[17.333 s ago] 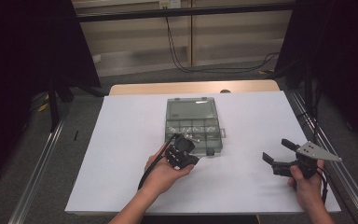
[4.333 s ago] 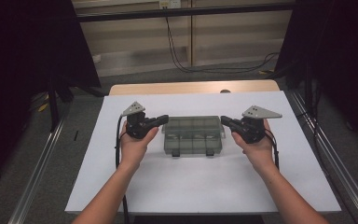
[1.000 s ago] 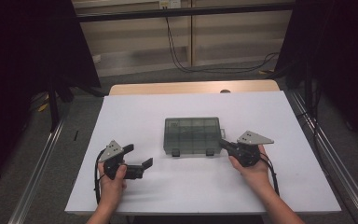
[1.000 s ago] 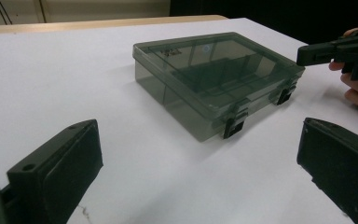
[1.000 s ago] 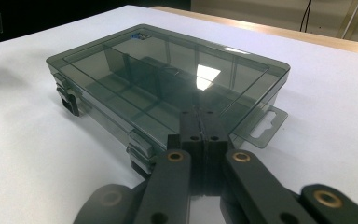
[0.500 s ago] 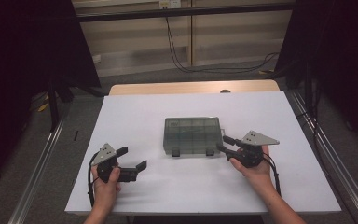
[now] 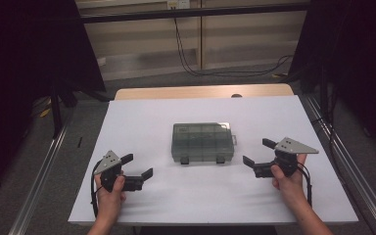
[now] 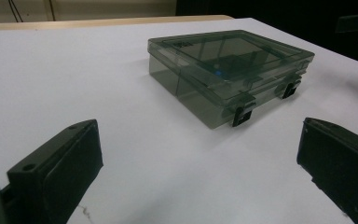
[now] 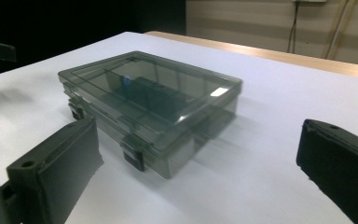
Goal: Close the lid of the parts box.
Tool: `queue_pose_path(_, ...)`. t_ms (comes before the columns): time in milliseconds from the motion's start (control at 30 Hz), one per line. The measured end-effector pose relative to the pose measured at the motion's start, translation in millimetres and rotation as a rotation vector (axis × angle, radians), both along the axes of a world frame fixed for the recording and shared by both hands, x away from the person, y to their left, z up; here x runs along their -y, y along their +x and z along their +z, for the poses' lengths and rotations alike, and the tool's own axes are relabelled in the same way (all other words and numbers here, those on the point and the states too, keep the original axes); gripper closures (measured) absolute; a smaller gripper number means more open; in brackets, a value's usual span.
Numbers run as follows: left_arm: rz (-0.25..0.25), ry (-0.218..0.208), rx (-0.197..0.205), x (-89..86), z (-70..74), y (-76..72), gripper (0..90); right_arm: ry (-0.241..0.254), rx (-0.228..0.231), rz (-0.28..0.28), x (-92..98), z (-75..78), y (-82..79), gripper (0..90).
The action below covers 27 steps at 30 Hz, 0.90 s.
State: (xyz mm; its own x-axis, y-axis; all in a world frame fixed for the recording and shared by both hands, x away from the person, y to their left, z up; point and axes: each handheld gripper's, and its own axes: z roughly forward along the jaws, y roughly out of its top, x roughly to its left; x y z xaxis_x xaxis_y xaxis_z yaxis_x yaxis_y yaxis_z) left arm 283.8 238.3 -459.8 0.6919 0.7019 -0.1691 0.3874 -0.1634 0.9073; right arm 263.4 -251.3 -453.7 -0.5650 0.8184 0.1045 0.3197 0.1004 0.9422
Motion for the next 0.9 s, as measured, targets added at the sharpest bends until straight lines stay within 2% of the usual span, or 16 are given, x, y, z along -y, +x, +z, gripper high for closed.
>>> queue_pose_path(333, 0.003, -0.004, -0.003, -0.1, -0.2, -0.3, 0.0, -0.02, 0.009, -0.064, 35.4, 3.6, -21.7, 0.0)
queue_pose_path(600, 0.003, -0.008, -0.003, -1.0, 0.0, -0.1, 0.0, -0.031, -0.01, -0.109, 57.1, 0.6, -37.2, 0.0)
queue_pose_path(900, 0.002, -0.02, -0.003, -1.0, 0.2, -0.1, 0.0, -0.021, -0.024, -0.157, 77.8, -2.2, -50.4, 0.0)
